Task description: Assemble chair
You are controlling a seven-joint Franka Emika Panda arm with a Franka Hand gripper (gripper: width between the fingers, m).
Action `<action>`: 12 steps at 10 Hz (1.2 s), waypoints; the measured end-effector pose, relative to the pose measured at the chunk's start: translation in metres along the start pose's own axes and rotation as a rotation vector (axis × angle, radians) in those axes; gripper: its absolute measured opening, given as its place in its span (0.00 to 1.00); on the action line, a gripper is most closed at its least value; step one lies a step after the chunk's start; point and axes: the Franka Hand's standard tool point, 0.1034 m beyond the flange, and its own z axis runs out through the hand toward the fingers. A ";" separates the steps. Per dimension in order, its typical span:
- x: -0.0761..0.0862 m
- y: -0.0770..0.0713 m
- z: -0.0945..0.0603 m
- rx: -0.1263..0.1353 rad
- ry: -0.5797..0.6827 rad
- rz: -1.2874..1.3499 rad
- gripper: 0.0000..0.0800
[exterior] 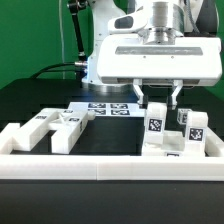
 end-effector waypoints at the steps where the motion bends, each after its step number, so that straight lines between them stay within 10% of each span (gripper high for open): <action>1: 0.000 0.000 0.000 -0.001 0.007 -0.008 0.36; 3: 0.000 0.000 0.001 0.000 -0.029 -0.005 0.36; 5: -0.001 0.000 0.002 0.000 -0.033 -0.006 0.73; 12: 0.016 0.003 -0.011 0.011 -0.058 -0.019 0.81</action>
Offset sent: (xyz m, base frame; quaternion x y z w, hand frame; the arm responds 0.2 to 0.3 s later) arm 0.0000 0.0000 0.0000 0.0000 0.0000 0.0000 1.0000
